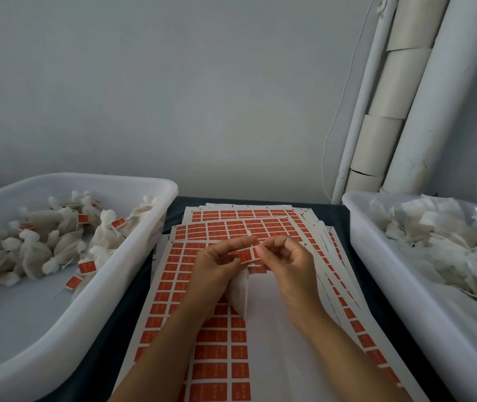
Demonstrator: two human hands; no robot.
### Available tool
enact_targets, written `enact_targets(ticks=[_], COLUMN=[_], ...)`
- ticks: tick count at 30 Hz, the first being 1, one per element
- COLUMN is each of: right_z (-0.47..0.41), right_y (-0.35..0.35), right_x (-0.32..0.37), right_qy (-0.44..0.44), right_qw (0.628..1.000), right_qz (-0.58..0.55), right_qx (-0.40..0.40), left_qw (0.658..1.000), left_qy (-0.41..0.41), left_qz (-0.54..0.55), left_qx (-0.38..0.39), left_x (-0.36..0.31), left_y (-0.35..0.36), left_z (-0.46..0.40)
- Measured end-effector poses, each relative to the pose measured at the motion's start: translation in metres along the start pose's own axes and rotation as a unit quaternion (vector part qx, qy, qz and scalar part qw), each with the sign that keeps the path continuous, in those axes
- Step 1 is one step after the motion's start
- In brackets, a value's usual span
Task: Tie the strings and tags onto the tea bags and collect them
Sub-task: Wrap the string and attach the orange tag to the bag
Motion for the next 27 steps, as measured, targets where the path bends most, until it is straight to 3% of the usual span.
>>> enact_targets(ticks=[8,27], right_z=[-0.0041,-0.005], right_y=[-0.0072,-0.0059], right_x=[-0.0021,-0.0003], right_qy=[0.008,-0.035], right_qw=[0.999,0.998], right_qz=[0.005,0.044], right_qx=[-0.044,-0.034], left_qw=[1.0,1.0], left_qy=[0.01,0.013], left_qz=[-0.011,-0.007], left_qx=[-0.003,0.028], left_x=[-0.0031,-0.0067], left_y=[0.0023,0.0071], left_z=[0.0015,0.0039])
Point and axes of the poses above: each hand's wrist, its own z-axis away from the middle knuckle, its own y-axis out of the palm, x = y × z, the point moved 6 cm from there along -z, towards the middle knuckle, and after that the axes turned 12 degrees about -x, right-handed, at the moved point
